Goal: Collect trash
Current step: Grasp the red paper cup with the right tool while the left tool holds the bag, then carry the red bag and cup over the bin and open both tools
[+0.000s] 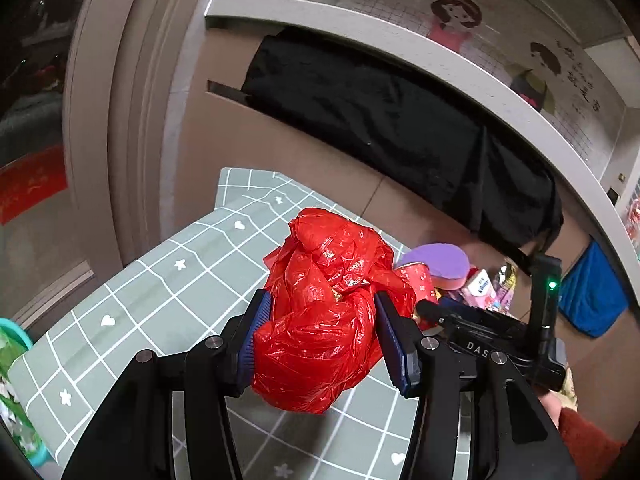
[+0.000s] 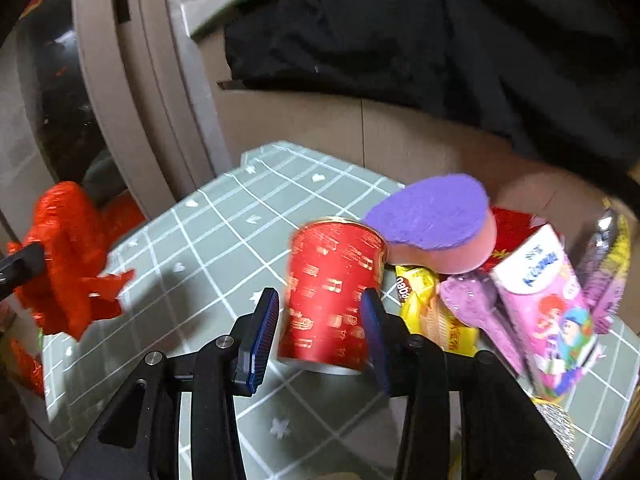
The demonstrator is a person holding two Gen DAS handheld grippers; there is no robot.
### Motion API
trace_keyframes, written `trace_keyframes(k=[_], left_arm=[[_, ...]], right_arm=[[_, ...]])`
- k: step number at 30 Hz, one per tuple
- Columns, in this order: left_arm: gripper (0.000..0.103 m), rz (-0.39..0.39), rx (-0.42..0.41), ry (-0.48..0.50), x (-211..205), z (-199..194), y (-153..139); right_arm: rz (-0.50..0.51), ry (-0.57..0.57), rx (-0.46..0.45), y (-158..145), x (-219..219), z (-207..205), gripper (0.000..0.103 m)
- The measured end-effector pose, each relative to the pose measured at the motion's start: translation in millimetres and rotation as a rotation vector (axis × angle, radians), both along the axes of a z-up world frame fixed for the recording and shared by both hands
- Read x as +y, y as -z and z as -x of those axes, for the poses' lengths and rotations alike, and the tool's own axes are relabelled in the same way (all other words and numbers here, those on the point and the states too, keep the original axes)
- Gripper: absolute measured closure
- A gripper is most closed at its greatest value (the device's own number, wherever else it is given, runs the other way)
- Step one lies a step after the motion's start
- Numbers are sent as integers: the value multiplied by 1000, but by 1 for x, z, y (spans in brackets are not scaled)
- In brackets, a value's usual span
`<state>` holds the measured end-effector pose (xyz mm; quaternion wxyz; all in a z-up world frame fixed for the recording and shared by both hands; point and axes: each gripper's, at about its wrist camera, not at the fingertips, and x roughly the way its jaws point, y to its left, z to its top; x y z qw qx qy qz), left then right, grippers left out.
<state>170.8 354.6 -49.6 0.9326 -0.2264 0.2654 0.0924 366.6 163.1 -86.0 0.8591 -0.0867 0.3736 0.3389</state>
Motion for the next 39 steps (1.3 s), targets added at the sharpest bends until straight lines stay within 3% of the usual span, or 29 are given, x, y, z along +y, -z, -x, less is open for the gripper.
trace_keyframes(k=[4,8,15,24,39], left_arm=[[50,20,24,-3,8,-12,9],[50,32,35,8,6,-21,12],[50,6,15,55,-19,-26,-2],[50,-73,-45,148,-83,-26,-39],[50,-224,-174,359,-234,-44,-104]], right_arm=[[10,-18,25,7,5,-7,50],[39,-24,-3,0,6,-3,52],[-24,-14,-23,-39,-36,22,52],[-56,72,-124,-89,-117,66,52],[-126,281,-329,-153,-261,109,52]])
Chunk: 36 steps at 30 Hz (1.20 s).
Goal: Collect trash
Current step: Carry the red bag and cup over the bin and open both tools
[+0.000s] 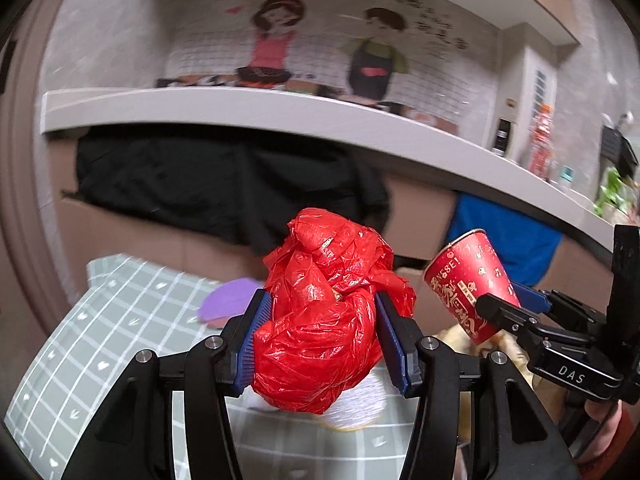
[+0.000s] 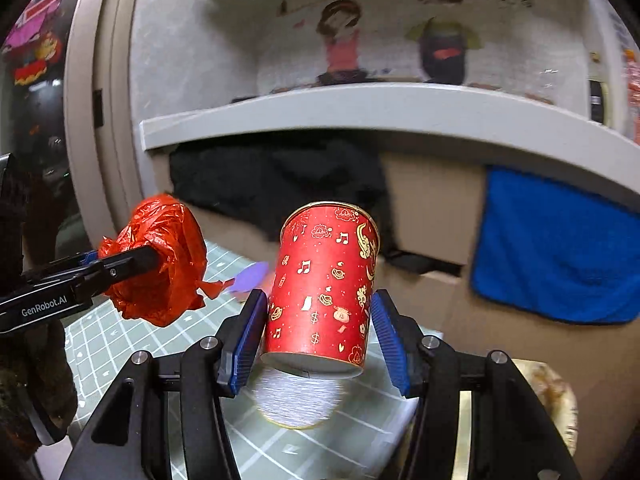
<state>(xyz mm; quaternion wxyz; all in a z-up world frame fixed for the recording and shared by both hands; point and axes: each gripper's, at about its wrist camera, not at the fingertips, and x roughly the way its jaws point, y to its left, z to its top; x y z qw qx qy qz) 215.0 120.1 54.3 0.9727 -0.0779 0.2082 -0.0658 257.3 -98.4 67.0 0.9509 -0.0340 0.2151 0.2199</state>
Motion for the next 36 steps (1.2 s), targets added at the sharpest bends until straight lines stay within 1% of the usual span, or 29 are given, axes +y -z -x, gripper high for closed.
trace_keyframes(k=[7,13,19,25,31,36], left_arm=[[50,-46,-26,129,-82,-15,-13],[50,-76,-40,215,-143,-26,-15],[50,-99,-45,276,-191,-37,-12],[50,-90,-29,321,-218,-44,1],[50,-73,52,362,-235,-65,29],[50,-68,99,378,-246,-79,50]], right_arm=[[-34,126,-37,-10,-76,15,52],[-59,233,-61,-15,-136,23,52],[-68,303,-70,-11,-177,29,52],[-76,343,-58,2,-202,28,52],[-90,360,-8,23,-220,18,52],[-100,365,36,38,-228,7,52]])
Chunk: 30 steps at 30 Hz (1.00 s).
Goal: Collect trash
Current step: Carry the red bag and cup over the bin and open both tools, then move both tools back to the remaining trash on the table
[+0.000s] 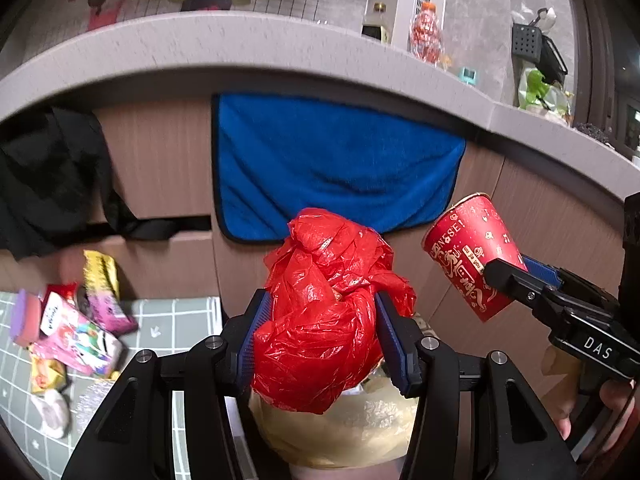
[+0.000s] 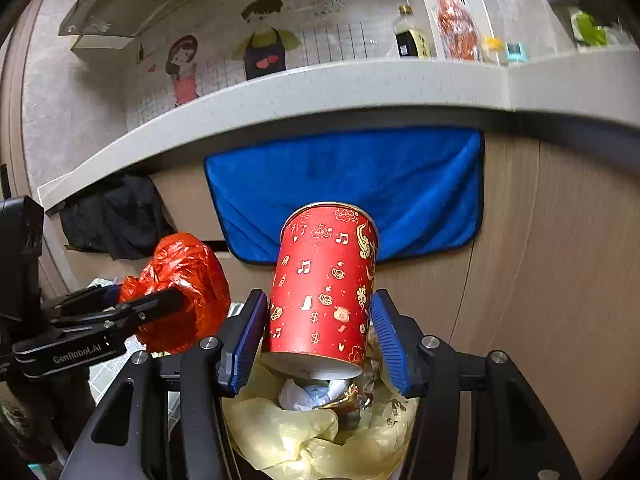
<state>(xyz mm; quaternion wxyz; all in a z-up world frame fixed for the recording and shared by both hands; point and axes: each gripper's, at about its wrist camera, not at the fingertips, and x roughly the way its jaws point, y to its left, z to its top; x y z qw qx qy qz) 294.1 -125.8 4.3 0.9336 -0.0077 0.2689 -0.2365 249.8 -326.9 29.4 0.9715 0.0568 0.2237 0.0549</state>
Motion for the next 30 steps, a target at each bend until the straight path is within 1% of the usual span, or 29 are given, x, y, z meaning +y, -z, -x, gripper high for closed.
trace_keyframes(k=[10,17,19,21,24,25,26,27,30], left_arm=[[50,3,92,11,-9,-23,30],[50,13,116,15,-8,-34,39],[50,23,121,26,-8,-38,41],[48,50,140,55,-7,-44,44],[37,106,206,80,-1,-57,50],[29,116,221,79,1,-59,51],[23,119,226,76,3,-60,50],[22,118,221,69,6,-59,48],[22,113,188,34,21,-55,40]], right_arm=[[-28,7,76,28,-11,-22,52],[-41,5,113,41,-11,-35,52],[-43,1,118,45,-11,-38,51],[-62,-3,125,48,-12,-42,50],[-118,5,158,56,-18,-49,50],[-126,11,169,59,-19,-51,50],[-128,17,174,61,-20,-51,49],[-130,18,180,63,-20,-51,48],[-145,11,183,63,-19,-48,48]])
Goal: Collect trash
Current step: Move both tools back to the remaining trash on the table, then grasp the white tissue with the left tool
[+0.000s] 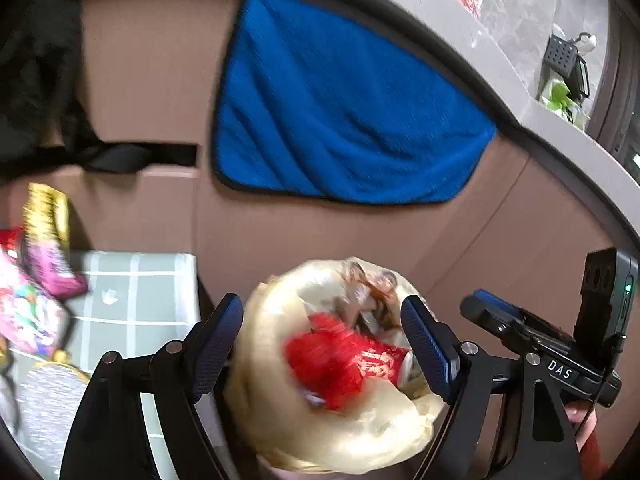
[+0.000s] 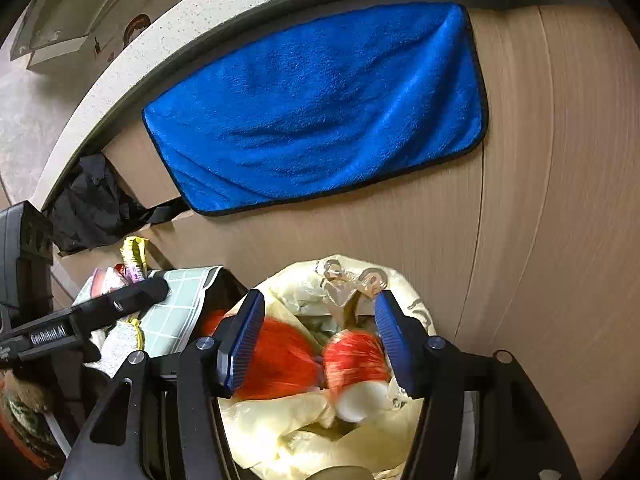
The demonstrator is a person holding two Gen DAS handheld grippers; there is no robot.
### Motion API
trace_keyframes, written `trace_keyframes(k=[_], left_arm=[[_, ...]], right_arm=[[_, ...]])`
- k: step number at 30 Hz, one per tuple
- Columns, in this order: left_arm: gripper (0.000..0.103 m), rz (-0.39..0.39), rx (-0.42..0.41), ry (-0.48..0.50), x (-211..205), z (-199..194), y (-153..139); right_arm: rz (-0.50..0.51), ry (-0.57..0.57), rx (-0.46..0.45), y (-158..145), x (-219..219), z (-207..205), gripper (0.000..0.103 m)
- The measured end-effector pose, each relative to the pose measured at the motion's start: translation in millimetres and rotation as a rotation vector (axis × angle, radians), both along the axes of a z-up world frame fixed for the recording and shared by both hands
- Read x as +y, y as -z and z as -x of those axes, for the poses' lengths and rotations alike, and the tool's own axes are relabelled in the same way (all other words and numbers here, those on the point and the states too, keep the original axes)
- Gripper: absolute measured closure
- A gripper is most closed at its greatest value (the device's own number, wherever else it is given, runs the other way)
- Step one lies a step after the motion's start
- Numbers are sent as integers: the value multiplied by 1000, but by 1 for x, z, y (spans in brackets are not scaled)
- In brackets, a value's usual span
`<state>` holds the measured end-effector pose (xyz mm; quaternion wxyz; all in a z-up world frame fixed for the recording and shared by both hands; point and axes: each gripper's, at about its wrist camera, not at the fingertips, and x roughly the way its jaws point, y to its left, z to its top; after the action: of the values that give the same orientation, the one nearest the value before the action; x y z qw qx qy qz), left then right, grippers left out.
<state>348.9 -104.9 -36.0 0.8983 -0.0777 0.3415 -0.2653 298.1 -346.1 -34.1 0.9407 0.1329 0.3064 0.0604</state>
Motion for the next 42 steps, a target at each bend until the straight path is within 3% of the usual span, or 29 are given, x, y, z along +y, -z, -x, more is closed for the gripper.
trace_keyframes(k=[7,12,20,26,32,37,39,42], left_arm=[[21,-47,-78,-160,67,18,-17],[21,-44,-91,-283,129,32,-19],[21,-20,-59,-459,230,56,-4],[21,48,7,-546,288,67,18],[17,-9,89,-471,283,58,44],[18,-92,98,-467,262,44,59],[21,-155,114,-485,254,36,65],[35,-171,151,-484,251,25,74]], right_arm=[[36,-4,-49,-17,20,10,48],[86,-15,-114,-34,46,18,48],[125,-154,-113,-35,114,15,48],[104,-236,-73,-25,160,9,48],[97,-300,-30,-12,190,7,48],[119,-316,-15,-4,201,10,48],[120,-318,-11,-2,201,12,48],[115,-313,-4,1,199,13,48]])
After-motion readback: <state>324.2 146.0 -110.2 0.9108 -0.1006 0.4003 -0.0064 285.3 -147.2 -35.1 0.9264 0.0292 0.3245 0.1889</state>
